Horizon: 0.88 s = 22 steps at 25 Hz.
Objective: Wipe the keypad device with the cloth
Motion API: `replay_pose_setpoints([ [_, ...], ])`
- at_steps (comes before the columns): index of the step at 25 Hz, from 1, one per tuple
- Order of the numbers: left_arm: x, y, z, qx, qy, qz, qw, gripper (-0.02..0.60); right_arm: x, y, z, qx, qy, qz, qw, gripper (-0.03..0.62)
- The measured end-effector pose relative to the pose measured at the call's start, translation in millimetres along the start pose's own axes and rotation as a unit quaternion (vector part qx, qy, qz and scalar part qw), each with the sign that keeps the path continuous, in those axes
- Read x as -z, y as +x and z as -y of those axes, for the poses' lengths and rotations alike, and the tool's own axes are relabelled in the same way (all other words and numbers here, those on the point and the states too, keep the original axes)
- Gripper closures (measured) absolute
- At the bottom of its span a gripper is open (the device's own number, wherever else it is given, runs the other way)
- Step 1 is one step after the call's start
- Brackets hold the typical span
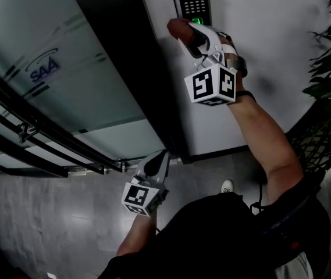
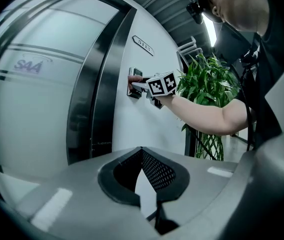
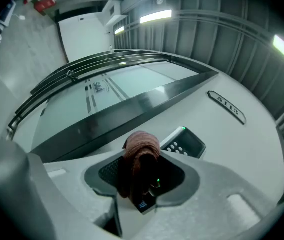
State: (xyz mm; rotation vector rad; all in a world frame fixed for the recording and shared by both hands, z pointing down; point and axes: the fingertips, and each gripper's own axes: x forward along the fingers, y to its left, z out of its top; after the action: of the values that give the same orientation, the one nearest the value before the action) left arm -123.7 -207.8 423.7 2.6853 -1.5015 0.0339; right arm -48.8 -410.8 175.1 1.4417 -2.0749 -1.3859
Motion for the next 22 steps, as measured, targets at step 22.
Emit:
replay_pose_setpoints([
  [22, -3, 10, 8, 0.016, 0.000, 0.003, 0.9999, 0.565, 35, -17, 28, -0.002, 0.036, -0.020, 0.999, 0.447],
])
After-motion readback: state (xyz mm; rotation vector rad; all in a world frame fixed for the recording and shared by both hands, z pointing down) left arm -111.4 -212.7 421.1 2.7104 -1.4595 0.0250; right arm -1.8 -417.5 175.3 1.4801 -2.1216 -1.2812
